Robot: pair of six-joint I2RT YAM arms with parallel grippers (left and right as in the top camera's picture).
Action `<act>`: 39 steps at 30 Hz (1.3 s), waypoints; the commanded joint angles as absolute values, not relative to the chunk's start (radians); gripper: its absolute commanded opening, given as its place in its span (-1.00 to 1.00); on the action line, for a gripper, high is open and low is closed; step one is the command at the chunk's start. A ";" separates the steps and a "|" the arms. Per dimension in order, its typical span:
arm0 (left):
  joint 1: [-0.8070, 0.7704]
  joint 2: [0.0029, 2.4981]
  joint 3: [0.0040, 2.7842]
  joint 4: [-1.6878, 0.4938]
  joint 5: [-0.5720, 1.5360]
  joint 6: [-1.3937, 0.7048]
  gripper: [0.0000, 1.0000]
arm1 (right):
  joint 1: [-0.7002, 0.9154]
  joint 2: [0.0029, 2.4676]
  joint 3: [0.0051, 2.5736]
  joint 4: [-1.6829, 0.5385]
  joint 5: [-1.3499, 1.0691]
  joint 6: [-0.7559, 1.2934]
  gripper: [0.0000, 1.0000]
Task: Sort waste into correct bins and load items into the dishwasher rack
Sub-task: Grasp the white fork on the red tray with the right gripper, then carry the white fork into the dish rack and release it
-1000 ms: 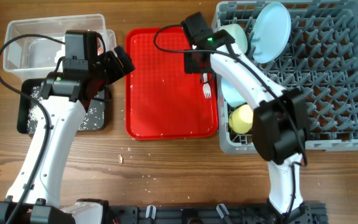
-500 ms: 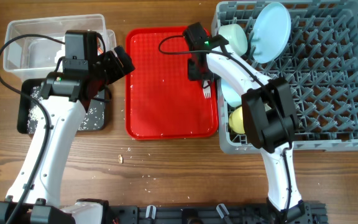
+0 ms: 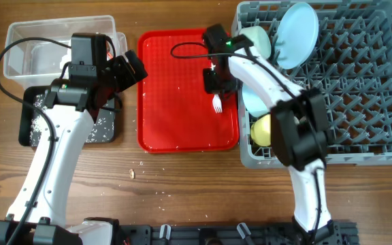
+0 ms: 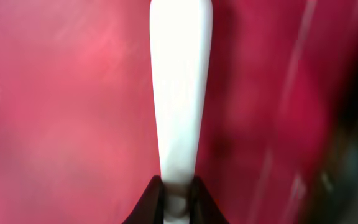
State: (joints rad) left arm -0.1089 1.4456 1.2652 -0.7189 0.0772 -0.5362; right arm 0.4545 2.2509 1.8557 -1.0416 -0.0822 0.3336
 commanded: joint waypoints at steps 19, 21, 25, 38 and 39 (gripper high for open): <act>-0.104 1.453 1.272 -0.719 0.085 -0.532 1.00 | 0.034 1.605 1.390 -1.163 0.120 0.131 -0.91; -0.104 1.453 1.272 -0.719 0.085 -0.532 1.00 | 0.022 1.617 1.364 -1.139 0.072 0.130 -0.85; -0.104 1.453 1.272 -0.719 0.085 -0.532 1.00 | 0.022 1.620 1.369 -1.138 0.040 0.131 0.14; -0.104 1.453 1.272 -0.719 0.085 -0.532 1.00 | 0.033 1.399 1.670 -1.293 -0.489 0.325 0.99; -0.104 1.453 1.272 -0.719 0.085 -0.532 1.00 | 0.033 1.380 1.670 -1.293 -0.494 0.512 0.99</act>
State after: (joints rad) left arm -0.1089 1.4456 1.2652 -0.7193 0.0772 -0.5362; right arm 0.0265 1.4357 1.6535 -1.2865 -0.3214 0.1543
